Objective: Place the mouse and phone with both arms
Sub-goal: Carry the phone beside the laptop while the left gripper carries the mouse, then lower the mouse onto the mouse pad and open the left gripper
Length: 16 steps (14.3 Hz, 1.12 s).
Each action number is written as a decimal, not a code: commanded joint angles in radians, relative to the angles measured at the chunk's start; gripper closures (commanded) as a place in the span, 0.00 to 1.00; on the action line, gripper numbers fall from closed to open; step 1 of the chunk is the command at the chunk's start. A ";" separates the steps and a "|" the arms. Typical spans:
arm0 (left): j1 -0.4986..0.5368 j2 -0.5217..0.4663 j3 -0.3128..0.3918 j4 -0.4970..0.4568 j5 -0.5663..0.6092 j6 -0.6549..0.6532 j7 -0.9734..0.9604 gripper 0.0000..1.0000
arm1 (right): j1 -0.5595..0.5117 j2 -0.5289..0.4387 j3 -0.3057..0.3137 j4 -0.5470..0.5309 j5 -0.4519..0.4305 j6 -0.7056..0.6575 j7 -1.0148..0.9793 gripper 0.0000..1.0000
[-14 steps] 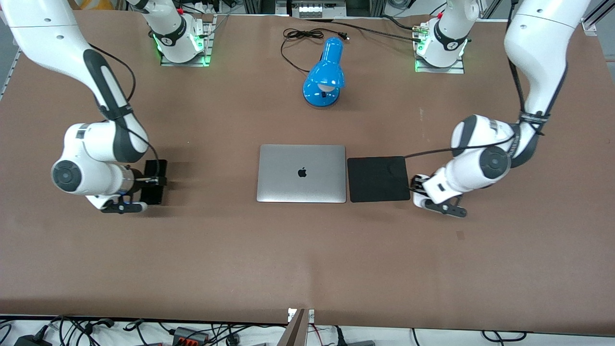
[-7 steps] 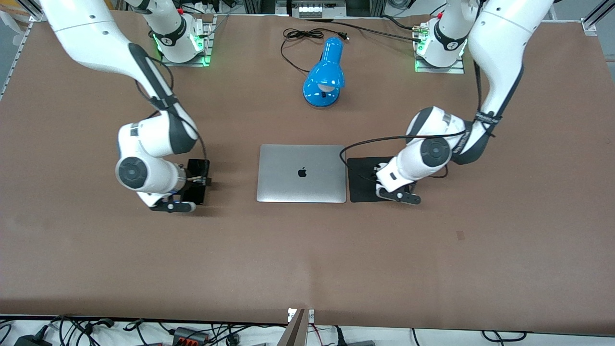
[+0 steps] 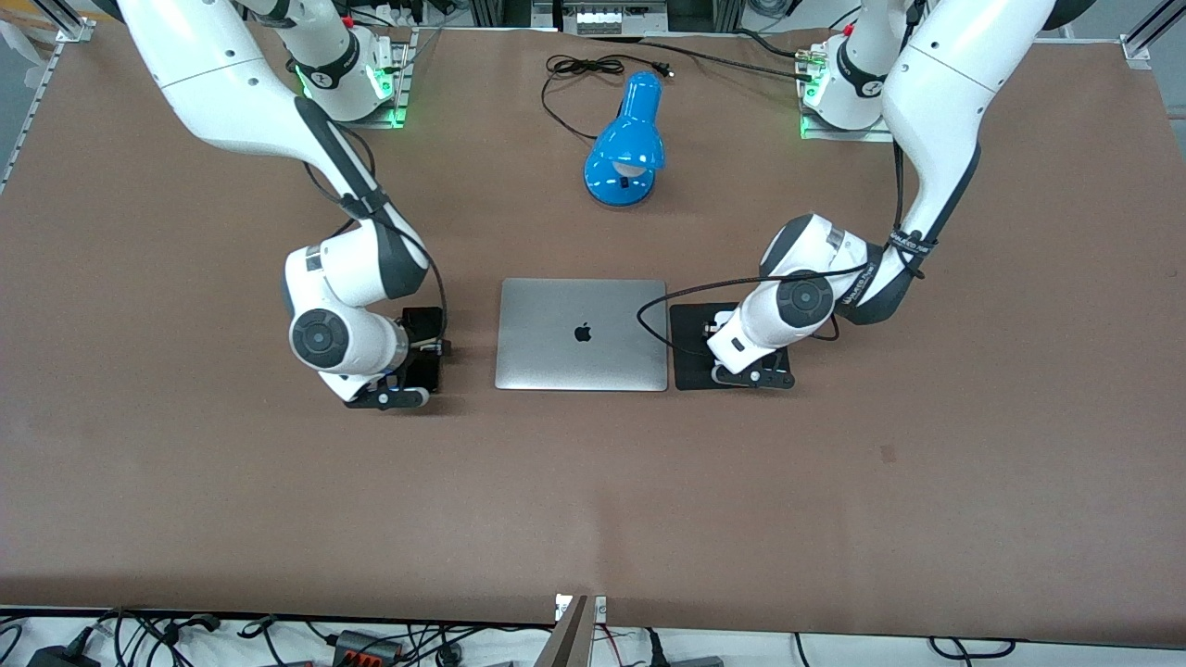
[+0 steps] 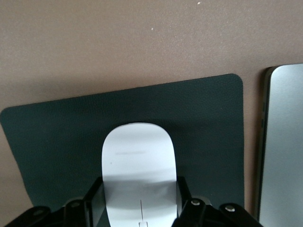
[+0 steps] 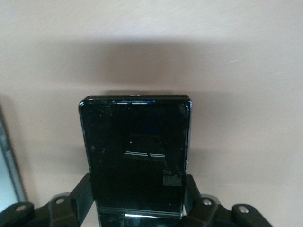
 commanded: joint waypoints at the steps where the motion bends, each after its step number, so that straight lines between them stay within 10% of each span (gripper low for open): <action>1: -0.013 0.011 0.009 0.026 0.044 -0.008 -0.025 0.75 | 0.012 0.012 -0.005 0.023 0.011 -0.008 0.003 0.82; 3: -0.013 0.015 0.009 0.026 0.044 -0.008 -0.023 0.59 | 0.021 0.021 -0.005 0.029 0.014 -0.008 0.003 0.82; 4: -0.007 0.015 0.010 0.029 0.044 -0.008 -0.028 0.17 | 0.023 0.025 -0.005 0.031 0.015 -0.008 0.005 0.82; 5: -0.001 0.009 0.010 0.030 0.044 -0.015 -0.026 0.00 | 0.024 0.027 -0.005 0.031 0.015 -0.008 0.005 0.82; 11: 0.061 -0.054 0.004 0.245 0.043 -0.351 -0.018 0.00 | 0.057 0.038 -0.005 0.039 0.018 0.006 0.048 0.80; 12: 0.081 -0.069 -0.001 0.275 0.043 -0.402 -0.015 0.00 | 0.057 0.038 -0.005 0.039 0.020 0.021 0.048 0.56; 13: 0.091 -0.100 -0.001 0.296 0.043 -0.454 0.001 0.00 | 0.055 0.035 -0.005 0.039 0.020 0.026 0.052 0.01; 16: 0.153 -0.215 -0.001 0.300 0.043 -0.505 0.014 0.00 | 0.049 -0.011 -0.008 0.051 0.019 0.014 0.048 0.00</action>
